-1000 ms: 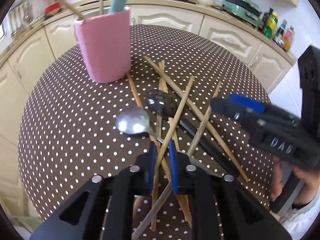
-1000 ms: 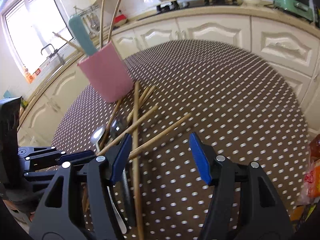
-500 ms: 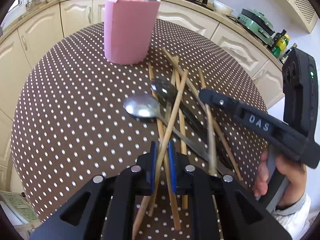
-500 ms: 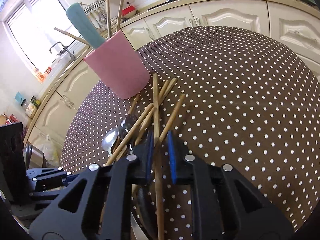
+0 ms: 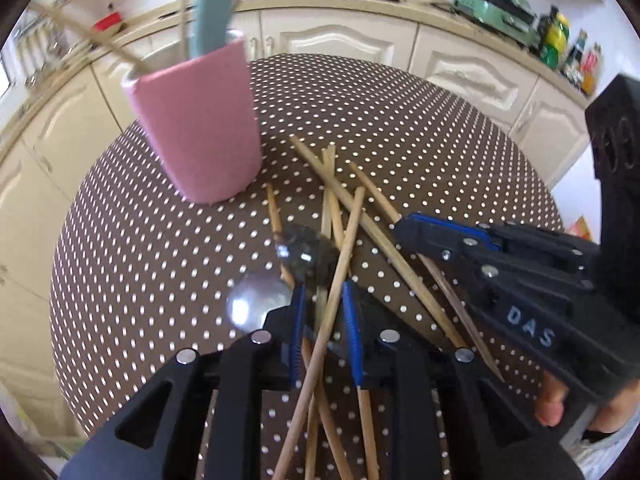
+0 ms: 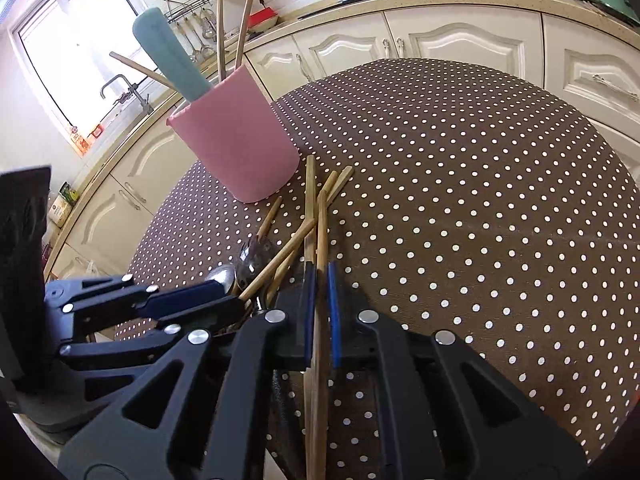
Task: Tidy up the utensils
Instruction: 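Grasp chopsticks with the left tool while the right grasps chopsticks too, then lift the held chopsticks with both tools up above the pink cup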
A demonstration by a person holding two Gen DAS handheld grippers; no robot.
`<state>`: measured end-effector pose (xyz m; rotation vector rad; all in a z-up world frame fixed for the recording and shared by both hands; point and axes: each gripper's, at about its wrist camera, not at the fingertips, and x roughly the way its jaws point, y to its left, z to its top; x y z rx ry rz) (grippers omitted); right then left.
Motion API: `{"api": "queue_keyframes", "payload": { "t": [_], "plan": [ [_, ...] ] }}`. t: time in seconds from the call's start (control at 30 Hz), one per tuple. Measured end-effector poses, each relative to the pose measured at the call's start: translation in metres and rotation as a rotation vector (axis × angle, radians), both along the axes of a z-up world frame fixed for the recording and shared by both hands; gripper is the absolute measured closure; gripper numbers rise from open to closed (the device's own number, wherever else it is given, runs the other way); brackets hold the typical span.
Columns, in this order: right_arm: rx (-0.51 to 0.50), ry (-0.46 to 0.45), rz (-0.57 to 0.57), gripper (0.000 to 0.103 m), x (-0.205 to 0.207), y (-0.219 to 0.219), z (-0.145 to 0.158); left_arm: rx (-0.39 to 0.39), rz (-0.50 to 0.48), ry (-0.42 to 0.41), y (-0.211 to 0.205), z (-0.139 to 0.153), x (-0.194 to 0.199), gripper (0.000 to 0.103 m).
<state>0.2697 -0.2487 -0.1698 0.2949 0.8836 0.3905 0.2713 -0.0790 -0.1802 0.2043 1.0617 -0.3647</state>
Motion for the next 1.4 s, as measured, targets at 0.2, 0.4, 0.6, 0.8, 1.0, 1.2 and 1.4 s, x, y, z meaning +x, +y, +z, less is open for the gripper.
{"api": "queue_keyframes", "payload": {
  "t": [0.2,0.4,0.6,0.8,1.0,1.2,1.4],
  "plan": [
    [-0.005,0.008,0.009,0.096,-0.001,-0.003,0.0,0.012,-0.034,0.031,-0.013,-0.001,0.012,0.088],
    [-0.005,0.0,0.025,0.096,-0.002,0.003,0.003,-0.04,-0.032,0.013,-0.018,0.001,0.017,0.097],
    [0.032,-0.035,0.051,0.096,-0.005,0.012,0.017,-0.149,0.013,-0.059,0.003,0.026,0.003,0.097],
    [0.057,-0.092,0.081,0.096,-0.009,0.02,0.042,-0.233,0.047,-0.117,0.019,0.049,0.001,0.097],
    [0.094,-0.155,0.102,0.096,-0.015,0.023,0.068,-0.327,0.075,-0.221,0.038,0.074,-0.005,0.097],
    [0.132,-0.223,0.129,0.097,-0.021,0.029,0.095,-0.405,0.079,-0.336,0.05,0.095,-0.018,0.097],
    [0.145,-0.262,0.137,0.097,-0.022,0.033,0.112,-0.462,0.093,-0.417,0.064,0.109,-0.024,0.097]
  ]
}}
